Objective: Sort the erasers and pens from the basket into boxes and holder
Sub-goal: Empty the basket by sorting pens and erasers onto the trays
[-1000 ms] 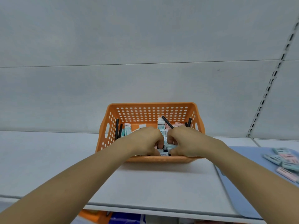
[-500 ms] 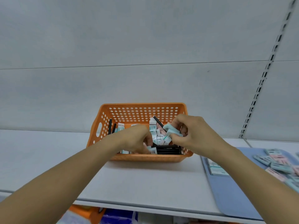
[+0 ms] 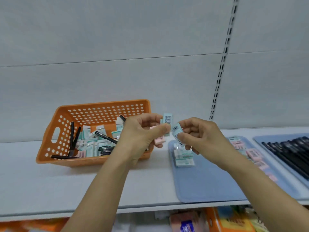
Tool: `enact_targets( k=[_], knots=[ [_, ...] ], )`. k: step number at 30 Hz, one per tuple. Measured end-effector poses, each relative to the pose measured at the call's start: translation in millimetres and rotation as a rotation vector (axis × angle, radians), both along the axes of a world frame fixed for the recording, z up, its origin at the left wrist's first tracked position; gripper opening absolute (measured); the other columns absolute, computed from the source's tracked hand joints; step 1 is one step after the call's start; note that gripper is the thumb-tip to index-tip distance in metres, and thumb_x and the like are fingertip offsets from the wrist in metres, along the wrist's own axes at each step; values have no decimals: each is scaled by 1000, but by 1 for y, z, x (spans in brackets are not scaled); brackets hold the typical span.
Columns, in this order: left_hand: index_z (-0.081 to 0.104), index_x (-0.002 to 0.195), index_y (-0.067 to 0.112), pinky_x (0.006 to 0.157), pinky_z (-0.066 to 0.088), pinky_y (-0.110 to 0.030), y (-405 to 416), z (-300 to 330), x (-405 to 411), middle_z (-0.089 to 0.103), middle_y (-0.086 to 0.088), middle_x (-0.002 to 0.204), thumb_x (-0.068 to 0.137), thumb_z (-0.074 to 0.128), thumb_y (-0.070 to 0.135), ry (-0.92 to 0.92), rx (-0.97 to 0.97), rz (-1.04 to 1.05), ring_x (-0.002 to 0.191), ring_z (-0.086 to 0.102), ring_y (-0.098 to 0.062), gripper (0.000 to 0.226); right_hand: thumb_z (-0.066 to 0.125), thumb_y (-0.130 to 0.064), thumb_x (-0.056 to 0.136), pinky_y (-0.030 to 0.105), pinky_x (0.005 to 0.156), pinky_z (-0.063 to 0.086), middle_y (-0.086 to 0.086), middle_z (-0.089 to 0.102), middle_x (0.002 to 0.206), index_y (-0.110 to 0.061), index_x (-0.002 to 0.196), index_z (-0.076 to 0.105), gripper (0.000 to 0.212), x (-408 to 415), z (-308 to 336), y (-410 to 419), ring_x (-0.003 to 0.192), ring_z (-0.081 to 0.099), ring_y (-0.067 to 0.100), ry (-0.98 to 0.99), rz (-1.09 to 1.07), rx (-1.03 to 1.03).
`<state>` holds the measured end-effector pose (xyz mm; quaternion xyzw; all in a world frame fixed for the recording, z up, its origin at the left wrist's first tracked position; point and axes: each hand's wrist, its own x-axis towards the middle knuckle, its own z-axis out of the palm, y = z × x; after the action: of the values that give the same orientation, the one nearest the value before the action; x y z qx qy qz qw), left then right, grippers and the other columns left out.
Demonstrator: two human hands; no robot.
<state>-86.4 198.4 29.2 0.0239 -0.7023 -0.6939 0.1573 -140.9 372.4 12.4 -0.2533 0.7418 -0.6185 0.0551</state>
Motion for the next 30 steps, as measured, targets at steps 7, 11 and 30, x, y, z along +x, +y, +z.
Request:
enact_targets(
  k=[7,11,30],
  knots=[
    [70,95,5,46,51,-23,83,-37,-25,72,-12,85,76,77,4,-149,219,-128,60,65,-14,21,71,-20,86,26,58,50,2,67,80,-22,94,67,9,-17,-34,93,64,59,14,4,-262,252],
    [66,106,-3,46,51,-22,109,-57,-38,69,-15,88,77,77,5,-254,281,-168,53,60,-11,32,62,-30,91,28,64,45,-11,58,91,-26,113,58,23,-29,-50,140,74,54,9,218,-485,757],
    [70,102,8,55,55,-27,168,-80,-61,64,-13,84,77,79,7,-248,92,-304,60,63,-14,27,59,-18,96,17,48,43,-11,62,58,-12,88,71,15,-26,-47,143,47,53,2,-94,-317,145]
  ],
)
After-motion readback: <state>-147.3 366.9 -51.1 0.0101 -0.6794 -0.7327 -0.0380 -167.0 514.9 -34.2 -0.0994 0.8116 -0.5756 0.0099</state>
